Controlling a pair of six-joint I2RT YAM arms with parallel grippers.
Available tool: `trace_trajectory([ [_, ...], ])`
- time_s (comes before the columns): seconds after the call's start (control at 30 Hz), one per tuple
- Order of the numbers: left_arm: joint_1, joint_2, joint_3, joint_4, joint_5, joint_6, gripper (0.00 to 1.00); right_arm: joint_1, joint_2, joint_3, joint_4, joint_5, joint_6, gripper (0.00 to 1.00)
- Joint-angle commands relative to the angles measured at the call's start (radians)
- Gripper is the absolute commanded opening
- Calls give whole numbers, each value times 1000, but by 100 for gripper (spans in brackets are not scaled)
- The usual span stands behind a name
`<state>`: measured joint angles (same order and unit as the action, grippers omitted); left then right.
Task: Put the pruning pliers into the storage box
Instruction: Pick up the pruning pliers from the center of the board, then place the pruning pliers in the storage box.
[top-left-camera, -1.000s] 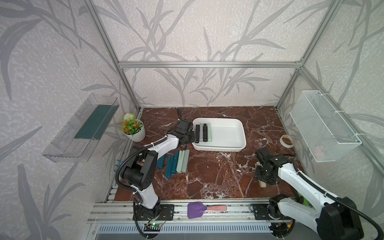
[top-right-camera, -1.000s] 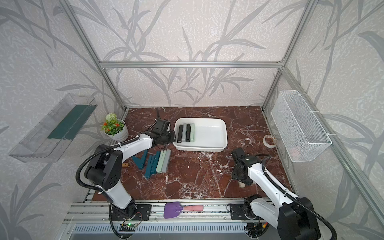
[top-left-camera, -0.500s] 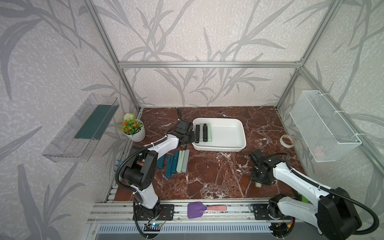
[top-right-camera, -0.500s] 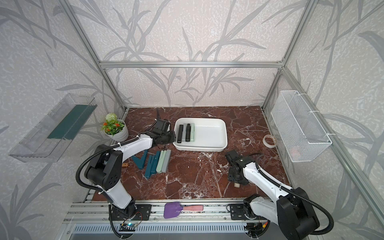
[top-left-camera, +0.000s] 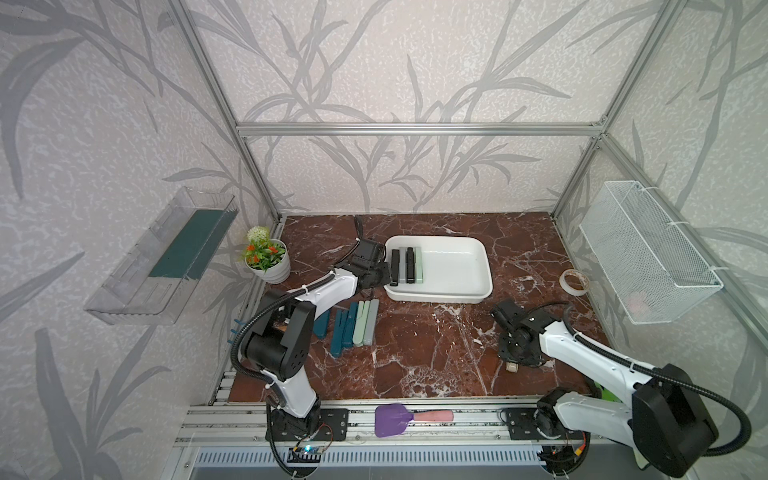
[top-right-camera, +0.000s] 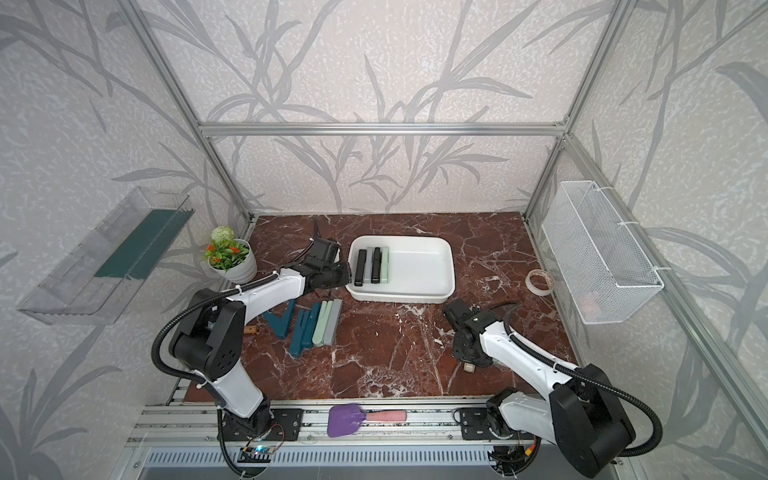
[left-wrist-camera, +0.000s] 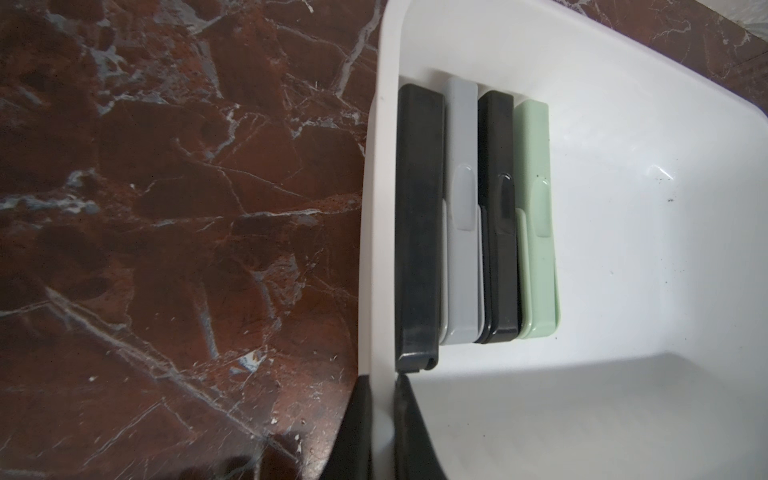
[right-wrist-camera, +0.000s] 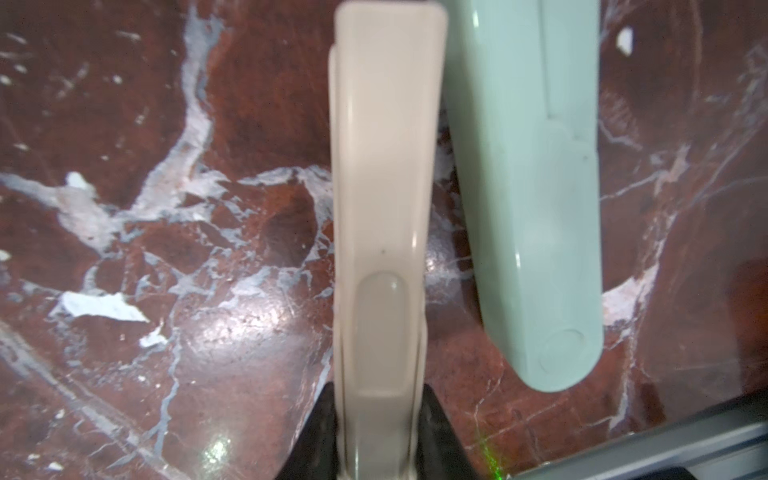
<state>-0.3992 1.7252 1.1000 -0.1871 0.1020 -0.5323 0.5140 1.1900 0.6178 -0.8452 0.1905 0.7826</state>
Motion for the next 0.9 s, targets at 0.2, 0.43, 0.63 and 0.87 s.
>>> trace_trajectory([
  [0.2, -4, 13, 15, 42, -13, 9, 10, 82, -18, 256, -104, 100, -85, 17],
  [0.43, -4, 10, 12, 46, -12, 5, 10, 82, 151, 519, 30, 43, -289, 17],
  [0.63, -5, 4, 13, 46, -13, 3, 10, 81, 453, 794, 83, -76, -432, 18],
  [0.87, -7, 7, 13, 54, -7, -5, 10, 71, 748, 1046, 114, -157, -467, 18],
])
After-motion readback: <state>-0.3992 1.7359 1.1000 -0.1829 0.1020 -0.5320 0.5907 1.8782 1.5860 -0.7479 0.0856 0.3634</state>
